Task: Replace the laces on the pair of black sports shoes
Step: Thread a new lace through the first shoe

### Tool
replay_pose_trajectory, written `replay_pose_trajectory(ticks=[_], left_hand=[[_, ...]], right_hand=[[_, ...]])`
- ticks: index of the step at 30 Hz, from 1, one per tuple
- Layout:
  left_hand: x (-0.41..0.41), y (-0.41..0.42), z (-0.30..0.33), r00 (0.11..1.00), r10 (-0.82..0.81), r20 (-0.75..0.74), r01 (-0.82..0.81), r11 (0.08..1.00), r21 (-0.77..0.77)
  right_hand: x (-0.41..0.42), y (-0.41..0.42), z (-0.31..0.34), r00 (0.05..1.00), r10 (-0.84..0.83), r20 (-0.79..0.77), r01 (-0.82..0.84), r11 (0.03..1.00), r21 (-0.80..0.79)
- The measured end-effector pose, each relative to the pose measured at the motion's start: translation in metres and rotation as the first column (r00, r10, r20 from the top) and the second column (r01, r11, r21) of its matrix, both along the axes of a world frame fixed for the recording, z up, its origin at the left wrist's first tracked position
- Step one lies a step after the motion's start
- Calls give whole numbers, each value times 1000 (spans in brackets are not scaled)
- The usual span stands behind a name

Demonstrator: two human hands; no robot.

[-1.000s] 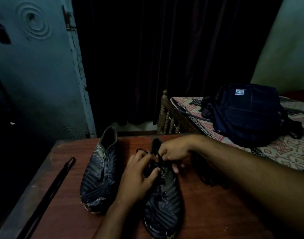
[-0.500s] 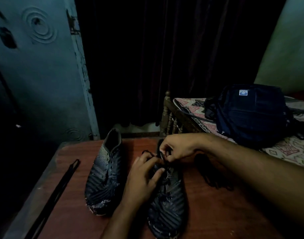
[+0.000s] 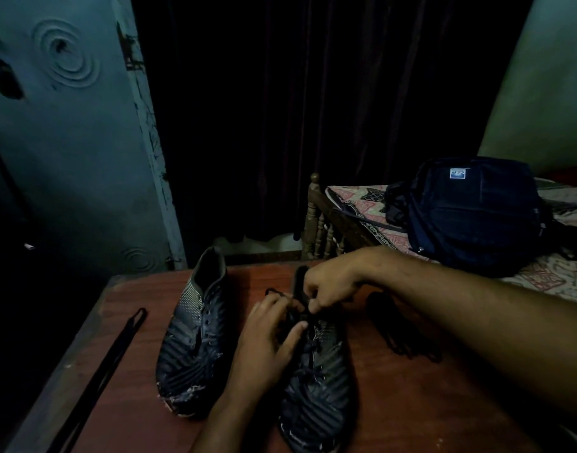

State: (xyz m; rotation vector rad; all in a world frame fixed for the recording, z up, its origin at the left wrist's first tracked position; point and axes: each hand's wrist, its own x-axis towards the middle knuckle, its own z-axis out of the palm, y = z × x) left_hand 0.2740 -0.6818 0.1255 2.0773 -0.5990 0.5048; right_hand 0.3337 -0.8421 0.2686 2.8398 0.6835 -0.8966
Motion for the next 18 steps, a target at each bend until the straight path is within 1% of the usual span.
replay_pose_trajectory(ticks=[3, 8, 10, 13, 17, 18], left_hand=[[1, -1, 1, 1000, 12, 15, -12, 1000, -5], [2, -2, 0, 1000, 4, -22, -5, 999, -46], [2, -2, 0, 1000, -1, -24, 0, 999, -54], [2, -2, 1, 1000, 17, -16, -18, 999, -34], [2, -2, 2, 1000, 15, -23, -15, 1000, -21], [2, -2, 2, 1000, 9, -28, -10, 1000, -27]], right_hand=[[-1, 4, -3, 997, 61, 49, -59, 997, -47], [-3, 7, 1, 989, 121, 87, -120, 993, -9], [-2, 5, 7, 982, 140, 125, -147, 988, 41], [1, -3, 29, 984, 96, 151, -120, 980, 157], [5, -23, 59, 967, 43, 251, -110, 959, 262], [5, -27, 62, 963, 38, 267, -112, 957, 268]])
